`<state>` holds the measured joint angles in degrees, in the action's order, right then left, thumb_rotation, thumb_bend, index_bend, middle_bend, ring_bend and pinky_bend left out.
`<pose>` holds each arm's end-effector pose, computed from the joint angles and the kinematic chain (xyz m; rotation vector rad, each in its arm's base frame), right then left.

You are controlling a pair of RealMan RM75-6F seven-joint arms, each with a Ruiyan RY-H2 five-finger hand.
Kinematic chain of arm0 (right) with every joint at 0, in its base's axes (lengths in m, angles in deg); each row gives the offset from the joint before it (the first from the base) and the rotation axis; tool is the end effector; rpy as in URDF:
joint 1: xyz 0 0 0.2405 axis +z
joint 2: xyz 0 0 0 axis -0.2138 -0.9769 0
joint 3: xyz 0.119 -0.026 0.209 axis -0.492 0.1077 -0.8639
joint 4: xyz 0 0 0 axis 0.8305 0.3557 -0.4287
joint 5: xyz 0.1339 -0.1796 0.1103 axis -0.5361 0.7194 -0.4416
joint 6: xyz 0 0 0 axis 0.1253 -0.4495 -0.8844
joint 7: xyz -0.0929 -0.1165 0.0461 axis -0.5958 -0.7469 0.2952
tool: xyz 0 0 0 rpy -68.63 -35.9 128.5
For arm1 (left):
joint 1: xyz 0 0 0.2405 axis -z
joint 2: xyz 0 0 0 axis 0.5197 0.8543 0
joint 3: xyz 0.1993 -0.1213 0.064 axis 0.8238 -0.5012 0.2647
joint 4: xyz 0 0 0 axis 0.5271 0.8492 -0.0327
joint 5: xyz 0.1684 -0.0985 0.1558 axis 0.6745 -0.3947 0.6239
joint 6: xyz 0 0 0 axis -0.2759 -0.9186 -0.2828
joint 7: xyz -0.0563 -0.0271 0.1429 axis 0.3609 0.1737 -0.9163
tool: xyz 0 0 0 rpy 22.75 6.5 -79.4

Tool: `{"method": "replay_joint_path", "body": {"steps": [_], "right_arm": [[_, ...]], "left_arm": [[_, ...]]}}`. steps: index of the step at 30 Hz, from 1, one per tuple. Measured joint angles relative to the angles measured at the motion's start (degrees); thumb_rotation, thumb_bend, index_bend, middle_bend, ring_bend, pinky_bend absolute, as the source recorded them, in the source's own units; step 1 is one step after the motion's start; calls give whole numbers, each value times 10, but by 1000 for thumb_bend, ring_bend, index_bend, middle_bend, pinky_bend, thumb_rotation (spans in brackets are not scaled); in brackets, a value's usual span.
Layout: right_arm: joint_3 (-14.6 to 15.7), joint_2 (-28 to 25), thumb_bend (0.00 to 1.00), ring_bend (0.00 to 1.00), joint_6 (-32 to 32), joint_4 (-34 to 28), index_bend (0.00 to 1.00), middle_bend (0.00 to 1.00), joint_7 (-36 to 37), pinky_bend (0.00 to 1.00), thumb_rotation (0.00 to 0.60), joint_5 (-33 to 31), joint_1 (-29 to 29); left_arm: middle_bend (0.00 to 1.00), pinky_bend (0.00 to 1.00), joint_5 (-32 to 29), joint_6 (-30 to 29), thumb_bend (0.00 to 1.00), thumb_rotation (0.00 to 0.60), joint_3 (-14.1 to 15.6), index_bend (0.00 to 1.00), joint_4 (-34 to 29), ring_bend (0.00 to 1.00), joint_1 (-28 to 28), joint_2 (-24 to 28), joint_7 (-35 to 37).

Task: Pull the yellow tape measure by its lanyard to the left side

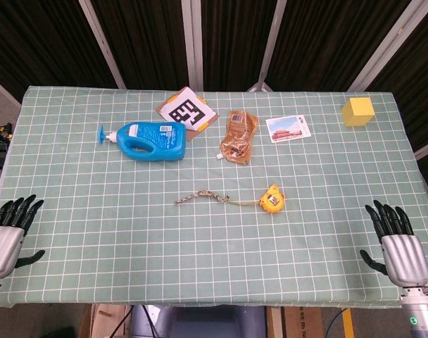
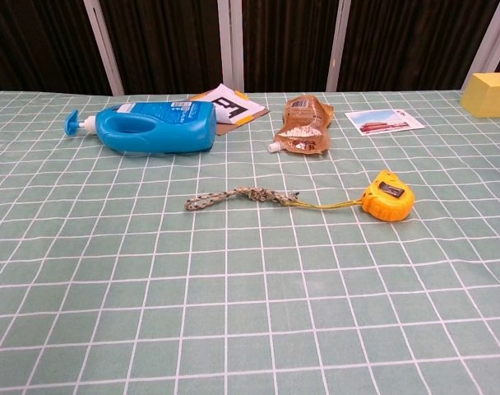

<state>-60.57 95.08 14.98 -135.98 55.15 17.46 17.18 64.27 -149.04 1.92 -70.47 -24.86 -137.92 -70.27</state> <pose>-0.3075 -0.1920 0.1068 1.4595 -0.8395 0.8626 -0.3074 0.1903 0.1028 -1.5314 -0.8240 -0.7770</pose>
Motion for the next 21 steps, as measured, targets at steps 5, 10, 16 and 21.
{"method": "replay_joint_path", "body": {"steps": [5,10,16,21], "right_arm": [[2,-3,251,0,-6,-3,0,0,6,0,600,1,2],[3,-4,251,0,-10,-6,0,0,13,0,600,1,4],[5,-6,251,0,-13,-8,0,0,19,0,600,2,5],[5,-7,251,0,-15,-8,0,0,28,0,600,1,6]], "left_arm": [[0,0,-9,12,0,600,-7,0,-26,0,10,5,-10],[0,0,-21,32,28,600,-30,57,-52,0,37,0,-38],[2,1,-68,76,132,600,-69,259,-91,0,85,-26,-90],[44,19,-128,112,196,600,-101,346,-105,0,134,-69,-158]]}}
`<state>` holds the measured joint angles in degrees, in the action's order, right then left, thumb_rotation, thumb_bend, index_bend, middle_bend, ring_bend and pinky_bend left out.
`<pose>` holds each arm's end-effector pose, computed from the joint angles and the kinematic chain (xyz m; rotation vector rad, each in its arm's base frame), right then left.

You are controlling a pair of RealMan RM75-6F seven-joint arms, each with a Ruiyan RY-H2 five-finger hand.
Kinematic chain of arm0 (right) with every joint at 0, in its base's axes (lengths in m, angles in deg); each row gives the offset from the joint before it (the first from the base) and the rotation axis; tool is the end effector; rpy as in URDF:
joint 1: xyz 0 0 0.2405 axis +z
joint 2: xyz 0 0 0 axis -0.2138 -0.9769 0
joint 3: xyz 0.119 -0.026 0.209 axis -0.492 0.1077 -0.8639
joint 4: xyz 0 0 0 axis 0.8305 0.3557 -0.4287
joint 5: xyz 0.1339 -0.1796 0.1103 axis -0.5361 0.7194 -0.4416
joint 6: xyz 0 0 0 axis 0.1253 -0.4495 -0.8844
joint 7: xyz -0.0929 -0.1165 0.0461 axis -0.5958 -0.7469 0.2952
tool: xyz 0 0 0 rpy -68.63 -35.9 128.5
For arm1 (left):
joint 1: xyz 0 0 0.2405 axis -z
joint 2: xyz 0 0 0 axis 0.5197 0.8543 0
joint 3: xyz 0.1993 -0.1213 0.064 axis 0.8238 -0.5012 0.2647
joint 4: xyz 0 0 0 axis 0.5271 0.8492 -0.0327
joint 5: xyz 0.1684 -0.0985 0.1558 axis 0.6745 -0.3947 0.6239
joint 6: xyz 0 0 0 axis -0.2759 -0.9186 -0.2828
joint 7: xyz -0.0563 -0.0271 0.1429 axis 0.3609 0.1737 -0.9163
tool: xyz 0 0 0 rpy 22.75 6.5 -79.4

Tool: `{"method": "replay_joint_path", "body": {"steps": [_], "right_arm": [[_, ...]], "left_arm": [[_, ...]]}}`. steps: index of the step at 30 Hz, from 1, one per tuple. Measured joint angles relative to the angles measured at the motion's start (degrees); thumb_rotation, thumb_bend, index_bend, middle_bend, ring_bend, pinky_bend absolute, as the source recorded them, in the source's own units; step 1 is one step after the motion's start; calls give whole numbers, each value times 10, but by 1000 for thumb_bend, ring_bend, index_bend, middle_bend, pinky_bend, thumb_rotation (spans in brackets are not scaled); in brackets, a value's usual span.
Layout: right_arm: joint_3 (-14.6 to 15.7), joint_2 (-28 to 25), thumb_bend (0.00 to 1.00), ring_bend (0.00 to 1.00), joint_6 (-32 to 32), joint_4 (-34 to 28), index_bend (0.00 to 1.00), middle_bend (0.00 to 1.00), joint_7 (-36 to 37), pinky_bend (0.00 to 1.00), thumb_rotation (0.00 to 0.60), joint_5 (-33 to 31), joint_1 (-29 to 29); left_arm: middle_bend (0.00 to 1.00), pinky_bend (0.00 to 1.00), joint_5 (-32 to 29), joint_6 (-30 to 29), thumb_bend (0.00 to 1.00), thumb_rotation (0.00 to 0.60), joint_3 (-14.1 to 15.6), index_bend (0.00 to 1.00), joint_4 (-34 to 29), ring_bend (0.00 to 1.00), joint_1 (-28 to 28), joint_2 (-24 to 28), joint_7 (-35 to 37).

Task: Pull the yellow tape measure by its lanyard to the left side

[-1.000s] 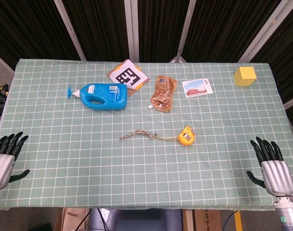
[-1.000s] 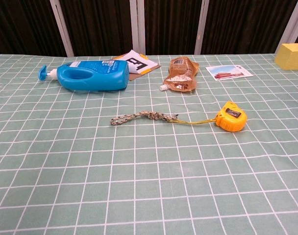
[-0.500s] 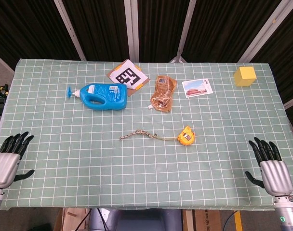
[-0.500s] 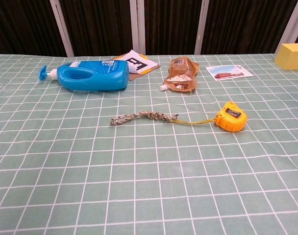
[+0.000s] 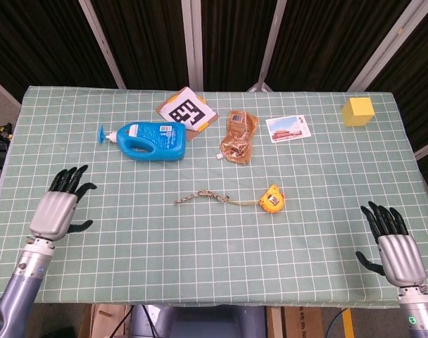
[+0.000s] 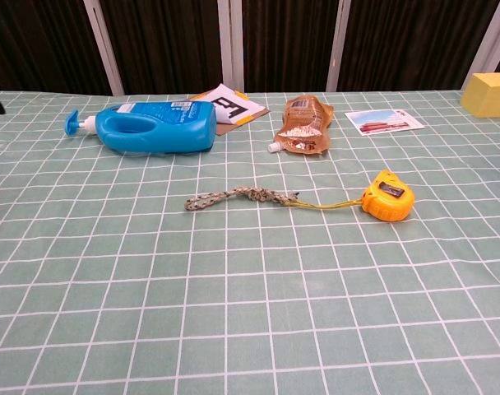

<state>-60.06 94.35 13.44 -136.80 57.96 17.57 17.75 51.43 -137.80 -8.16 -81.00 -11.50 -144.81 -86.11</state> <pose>-0.3060 -0.1924 0.1041 1.4722 -0.8980 0.8858 -0.2022 0.2780 0.0557 -1.5923 -0.8311 -0.8861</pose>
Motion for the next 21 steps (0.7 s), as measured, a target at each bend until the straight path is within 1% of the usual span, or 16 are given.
{"method": "replay_joint_path", "body": {"steps": [6,10,15,21], "right_arm": [[0,-5,251,0,-5,-3,0,0,13,0,600,-5,0],[1,-7,251,0,-8,-5,0,0,19,0,600,-5,1],[2,-9,251,0,-13,-6,0,0,26,0,600,-8,2],[2,-12,251,0,-21,-11,0,0,37,0,600,-16,3]], "left_arm": [[106,52,-89,28,247,600,-32,419,-1,0,60,-77,-82],[124,63,-136,33,283,600,-48,446,19,0,101,-140,-129],[137,64,-169,34,357,600,-56,465,51,0,132,-190,-157],[141,64,-214,32,367,600,-62,476,114,0,171,-260,-193]]}}
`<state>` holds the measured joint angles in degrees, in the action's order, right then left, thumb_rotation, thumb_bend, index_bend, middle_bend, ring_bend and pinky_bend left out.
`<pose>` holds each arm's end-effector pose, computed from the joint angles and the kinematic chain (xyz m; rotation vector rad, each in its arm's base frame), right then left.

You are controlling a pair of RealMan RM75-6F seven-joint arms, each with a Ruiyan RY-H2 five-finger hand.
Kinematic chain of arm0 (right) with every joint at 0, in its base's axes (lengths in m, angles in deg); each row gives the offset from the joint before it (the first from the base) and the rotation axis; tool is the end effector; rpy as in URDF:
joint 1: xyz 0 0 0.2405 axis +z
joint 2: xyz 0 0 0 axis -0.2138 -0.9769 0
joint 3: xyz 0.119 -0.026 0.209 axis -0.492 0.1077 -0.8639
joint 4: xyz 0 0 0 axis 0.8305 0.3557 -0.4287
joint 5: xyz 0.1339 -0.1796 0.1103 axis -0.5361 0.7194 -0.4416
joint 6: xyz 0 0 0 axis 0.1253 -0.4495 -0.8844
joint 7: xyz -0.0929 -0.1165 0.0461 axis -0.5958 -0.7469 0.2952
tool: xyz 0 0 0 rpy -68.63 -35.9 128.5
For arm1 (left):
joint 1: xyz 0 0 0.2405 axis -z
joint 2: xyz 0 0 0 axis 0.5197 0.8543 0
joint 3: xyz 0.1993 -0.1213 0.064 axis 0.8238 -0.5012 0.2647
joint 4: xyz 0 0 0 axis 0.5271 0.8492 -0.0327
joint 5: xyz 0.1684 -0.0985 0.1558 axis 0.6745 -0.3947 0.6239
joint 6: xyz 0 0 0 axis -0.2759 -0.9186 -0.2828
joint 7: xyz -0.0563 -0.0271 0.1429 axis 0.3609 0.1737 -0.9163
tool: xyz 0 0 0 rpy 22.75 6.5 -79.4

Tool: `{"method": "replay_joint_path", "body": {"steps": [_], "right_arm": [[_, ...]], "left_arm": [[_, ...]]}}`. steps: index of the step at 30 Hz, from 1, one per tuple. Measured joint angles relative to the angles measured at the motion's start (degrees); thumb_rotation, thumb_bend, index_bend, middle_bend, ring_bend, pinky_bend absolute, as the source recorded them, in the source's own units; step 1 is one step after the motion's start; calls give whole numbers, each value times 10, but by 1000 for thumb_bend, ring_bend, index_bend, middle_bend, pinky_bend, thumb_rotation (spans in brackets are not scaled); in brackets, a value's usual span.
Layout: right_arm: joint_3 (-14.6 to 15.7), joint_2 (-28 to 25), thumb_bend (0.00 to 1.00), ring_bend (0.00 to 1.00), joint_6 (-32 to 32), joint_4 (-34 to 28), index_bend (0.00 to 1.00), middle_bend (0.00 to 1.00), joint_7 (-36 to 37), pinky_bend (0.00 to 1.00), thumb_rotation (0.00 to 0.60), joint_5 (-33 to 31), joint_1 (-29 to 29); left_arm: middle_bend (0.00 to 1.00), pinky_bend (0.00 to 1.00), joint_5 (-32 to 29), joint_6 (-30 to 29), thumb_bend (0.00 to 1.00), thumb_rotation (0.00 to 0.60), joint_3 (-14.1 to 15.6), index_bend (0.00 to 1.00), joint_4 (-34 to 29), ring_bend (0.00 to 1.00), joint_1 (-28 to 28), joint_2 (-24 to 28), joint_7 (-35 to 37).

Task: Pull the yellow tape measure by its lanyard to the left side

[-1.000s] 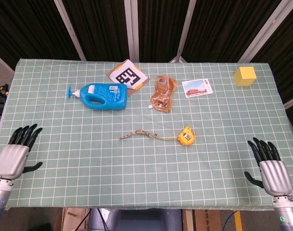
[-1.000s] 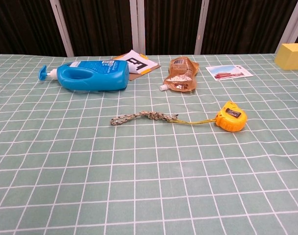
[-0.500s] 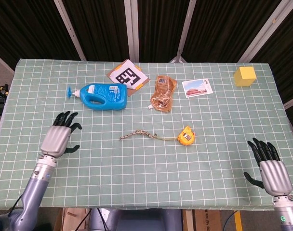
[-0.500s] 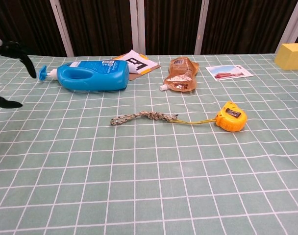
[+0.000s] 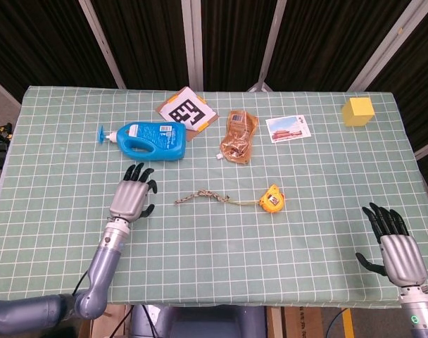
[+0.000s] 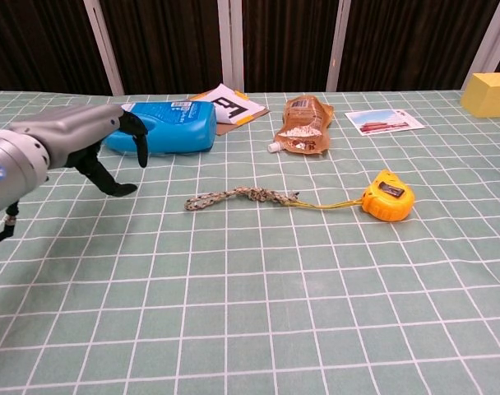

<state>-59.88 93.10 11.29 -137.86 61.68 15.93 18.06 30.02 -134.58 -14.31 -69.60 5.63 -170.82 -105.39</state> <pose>-0.3101 -0.1929 0.1051 1.4512 -0.9864 0.8943 -0.1054 0.3283 -0.0585 -1.6534 -0.9164 -0.8431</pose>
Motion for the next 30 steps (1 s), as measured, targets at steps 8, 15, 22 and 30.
{"method": "replay_joint_path", "body": {"steps": [8,15,22,30], "right_arm": [[2,-3,251,0,-6,-3,0,0,9,0,600,-1,2],[3,-5,251,0,-10,-4,0,0,16,0,600,-3,2],[3,-6,251,0,-13,-5,0,0,20,0,600,-5,3],[4,-7,250,0,-13,-6,0,0,20,0,600,-6,2]], "left_arm": [[145,64,-45,3,397,600,-9,491,61,0,39,-72,-11],[146,63,-50,3,437,600,-8,501,101,0,61,-110,-7],[144,64,-57,4,477,600,-11,494,127,0,74,-128,-4],[144,63,-67,10,490,600,-7,492,139,0,80,-138,-5]]}}
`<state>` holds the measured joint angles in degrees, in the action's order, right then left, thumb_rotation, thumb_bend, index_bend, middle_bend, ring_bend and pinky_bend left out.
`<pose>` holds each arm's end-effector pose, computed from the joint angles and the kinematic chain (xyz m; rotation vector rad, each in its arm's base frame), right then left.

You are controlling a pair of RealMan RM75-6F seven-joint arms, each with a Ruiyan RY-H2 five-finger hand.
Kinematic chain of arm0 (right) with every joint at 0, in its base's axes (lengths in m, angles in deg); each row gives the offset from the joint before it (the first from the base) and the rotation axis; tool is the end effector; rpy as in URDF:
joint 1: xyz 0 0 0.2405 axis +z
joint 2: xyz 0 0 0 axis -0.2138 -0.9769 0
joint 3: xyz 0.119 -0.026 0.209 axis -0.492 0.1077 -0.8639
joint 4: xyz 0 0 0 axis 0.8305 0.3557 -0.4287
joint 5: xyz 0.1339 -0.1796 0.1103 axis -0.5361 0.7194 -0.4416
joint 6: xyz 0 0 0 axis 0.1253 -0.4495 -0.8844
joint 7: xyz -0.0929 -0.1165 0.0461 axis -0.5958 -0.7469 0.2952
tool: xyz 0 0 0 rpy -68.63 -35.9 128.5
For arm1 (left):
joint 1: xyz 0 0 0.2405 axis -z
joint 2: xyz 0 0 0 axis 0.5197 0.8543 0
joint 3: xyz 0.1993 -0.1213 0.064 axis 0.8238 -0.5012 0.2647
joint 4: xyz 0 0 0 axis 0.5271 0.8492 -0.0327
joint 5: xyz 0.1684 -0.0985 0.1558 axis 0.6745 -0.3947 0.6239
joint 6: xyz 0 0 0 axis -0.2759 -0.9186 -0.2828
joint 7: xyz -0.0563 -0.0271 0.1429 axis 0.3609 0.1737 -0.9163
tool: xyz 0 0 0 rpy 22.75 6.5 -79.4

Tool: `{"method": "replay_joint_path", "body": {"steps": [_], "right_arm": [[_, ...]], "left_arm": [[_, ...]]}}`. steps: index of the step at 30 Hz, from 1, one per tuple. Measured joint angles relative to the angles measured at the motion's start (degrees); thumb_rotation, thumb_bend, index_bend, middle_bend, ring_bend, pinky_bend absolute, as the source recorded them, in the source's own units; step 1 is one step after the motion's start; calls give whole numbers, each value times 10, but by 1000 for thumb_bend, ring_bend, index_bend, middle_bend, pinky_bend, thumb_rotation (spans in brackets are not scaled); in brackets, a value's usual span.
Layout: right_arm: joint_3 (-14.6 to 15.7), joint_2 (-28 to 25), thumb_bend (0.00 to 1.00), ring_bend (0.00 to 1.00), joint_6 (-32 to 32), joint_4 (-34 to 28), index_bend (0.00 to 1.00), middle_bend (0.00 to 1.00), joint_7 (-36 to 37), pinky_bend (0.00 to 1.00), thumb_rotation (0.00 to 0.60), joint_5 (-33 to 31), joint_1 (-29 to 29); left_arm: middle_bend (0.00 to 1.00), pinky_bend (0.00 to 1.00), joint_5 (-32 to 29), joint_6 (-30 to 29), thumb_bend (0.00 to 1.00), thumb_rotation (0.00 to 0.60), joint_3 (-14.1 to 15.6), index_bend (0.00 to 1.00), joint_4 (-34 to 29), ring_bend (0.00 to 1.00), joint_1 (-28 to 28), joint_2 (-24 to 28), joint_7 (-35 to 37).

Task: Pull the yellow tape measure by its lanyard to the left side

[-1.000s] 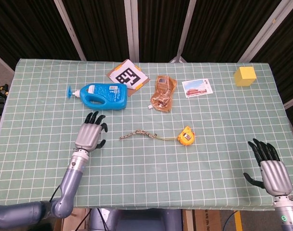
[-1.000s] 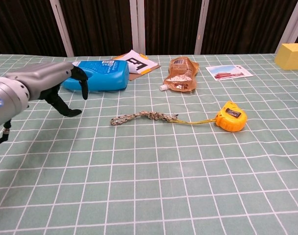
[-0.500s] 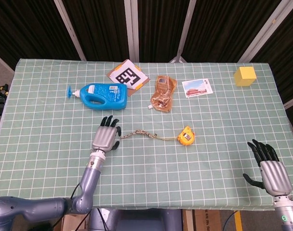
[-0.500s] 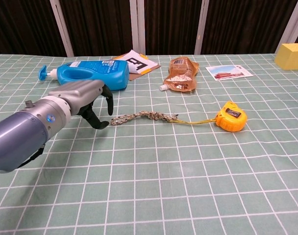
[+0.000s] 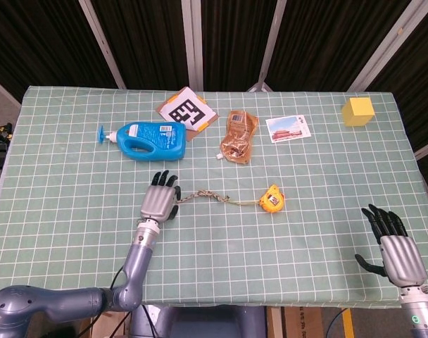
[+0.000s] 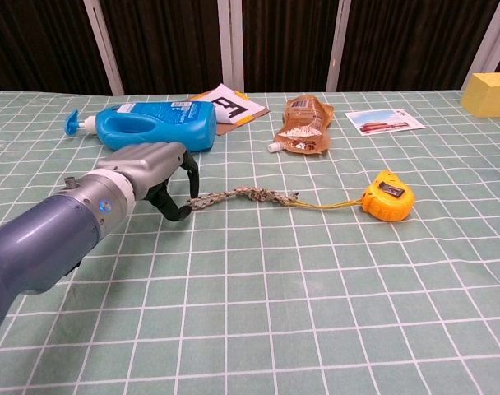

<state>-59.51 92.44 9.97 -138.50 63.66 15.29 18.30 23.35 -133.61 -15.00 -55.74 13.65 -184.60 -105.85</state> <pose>-0.3117 -0.1921 0.1040 1.4460 -1.0380 0.8966 -0.0757 0.3353 -0.1237 -1.6811 -0.9810 -0.8094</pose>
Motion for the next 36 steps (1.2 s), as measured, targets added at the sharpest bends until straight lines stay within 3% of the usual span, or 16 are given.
{"method": "replay_joint_path", "body": {"steps": [36], "right_arm": [[1,-1,251,0,1,-1,0,0,0,0,600,-2,-2]], "left_arm": [[177,64,6,-7,510,600,11,579,15,0,-4,0,20]]}}
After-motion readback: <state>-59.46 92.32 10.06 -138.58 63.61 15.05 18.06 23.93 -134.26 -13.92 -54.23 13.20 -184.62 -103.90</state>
